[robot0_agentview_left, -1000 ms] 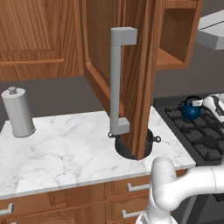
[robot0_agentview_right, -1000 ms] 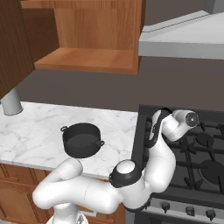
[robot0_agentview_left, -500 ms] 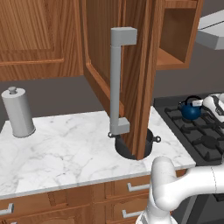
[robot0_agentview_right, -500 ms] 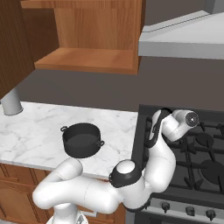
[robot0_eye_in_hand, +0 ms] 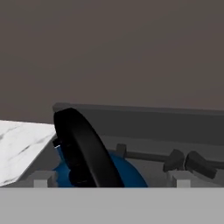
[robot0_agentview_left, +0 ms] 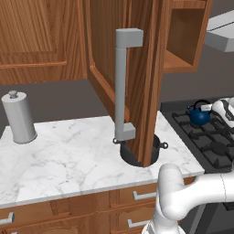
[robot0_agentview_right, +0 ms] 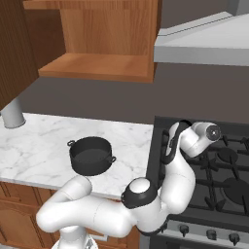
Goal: Pick the kettle from the cabinet and place it on a stove burner. Then pick the pot from the counter and place it on another stove burner. Finally, turn both burners on.
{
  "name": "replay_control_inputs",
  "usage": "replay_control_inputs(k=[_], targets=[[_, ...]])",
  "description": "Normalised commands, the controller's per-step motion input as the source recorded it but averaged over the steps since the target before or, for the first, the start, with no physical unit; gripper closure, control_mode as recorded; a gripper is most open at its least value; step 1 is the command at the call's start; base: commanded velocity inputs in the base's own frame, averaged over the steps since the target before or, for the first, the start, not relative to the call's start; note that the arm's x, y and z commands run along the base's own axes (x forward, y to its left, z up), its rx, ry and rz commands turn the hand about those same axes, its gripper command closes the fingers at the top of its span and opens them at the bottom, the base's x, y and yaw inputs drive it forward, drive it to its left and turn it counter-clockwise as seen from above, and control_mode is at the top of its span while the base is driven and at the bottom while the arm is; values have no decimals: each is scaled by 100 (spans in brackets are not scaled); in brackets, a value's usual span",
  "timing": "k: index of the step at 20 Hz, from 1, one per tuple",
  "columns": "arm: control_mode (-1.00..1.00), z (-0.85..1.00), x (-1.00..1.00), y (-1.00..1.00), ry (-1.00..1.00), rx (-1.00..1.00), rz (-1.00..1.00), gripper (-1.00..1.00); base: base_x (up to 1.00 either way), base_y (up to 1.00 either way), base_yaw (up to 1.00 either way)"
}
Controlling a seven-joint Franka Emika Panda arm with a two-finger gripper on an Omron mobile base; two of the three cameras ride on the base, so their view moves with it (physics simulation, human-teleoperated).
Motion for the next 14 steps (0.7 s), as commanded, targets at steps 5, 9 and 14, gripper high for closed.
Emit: replay_control_inputs(k=[5, 9, 14], targets=[[-100, -4, 0, -15, -1, 0, 0, -100, 0, 0, 0], [-100, -10, -1, -26, 0, 0, 0, -100, 0, 0, 0], [-100, -5, 0, -12, 0, 0, 0, -100, 0, 0, 0]])
